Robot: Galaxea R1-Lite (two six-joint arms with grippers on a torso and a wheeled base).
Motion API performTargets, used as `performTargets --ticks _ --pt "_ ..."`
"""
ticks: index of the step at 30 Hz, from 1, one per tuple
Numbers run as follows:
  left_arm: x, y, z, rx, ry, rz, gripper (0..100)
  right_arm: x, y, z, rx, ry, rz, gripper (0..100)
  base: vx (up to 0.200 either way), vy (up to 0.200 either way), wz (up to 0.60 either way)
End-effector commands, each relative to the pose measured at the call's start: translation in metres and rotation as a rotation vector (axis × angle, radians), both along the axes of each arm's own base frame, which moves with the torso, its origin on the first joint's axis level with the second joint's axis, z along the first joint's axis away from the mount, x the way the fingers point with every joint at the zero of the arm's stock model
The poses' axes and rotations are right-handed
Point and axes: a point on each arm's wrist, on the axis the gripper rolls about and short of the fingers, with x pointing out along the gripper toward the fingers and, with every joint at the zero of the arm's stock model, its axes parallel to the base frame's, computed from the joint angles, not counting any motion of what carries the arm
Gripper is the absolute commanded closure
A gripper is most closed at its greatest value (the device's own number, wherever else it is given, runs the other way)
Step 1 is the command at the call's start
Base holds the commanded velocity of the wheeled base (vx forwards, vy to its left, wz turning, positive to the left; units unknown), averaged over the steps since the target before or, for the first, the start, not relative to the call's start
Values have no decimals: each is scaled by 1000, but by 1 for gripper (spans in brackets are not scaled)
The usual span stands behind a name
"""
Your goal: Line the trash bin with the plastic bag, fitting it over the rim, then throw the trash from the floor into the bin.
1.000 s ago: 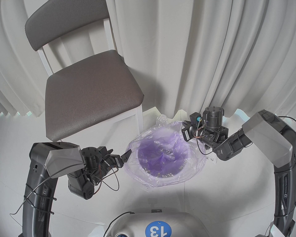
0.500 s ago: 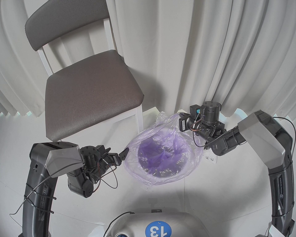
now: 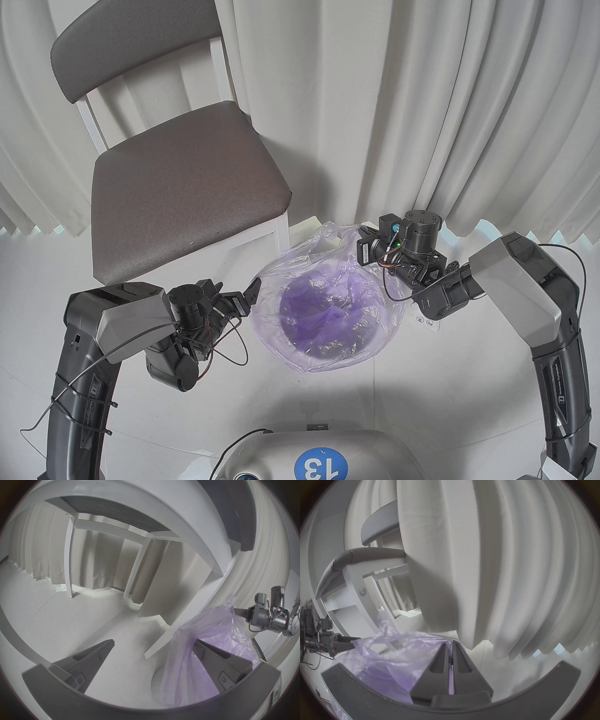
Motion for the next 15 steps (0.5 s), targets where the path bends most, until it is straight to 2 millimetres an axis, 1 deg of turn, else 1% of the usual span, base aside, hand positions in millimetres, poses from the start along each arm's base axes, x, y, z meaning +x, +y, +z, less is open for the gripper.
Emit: performTargets --ticks 1,8,11,15 --pt "1 0 -2 -1 0 2 0 3 -7 -3 -2 5 -16 100 0 0 0" --pt "0 1 -4 5 13 2 0 4 -10 -5 -4 10 -22 100 0 0 0" --pt "-7 8 -3 7 25 -26 0 4 -9 -7 -5 13 -19 100 0 0 0" --pt "-17 15 3 -1 0 -103 0 4 -7 -10 -7 18 -17 100 0 0 0"
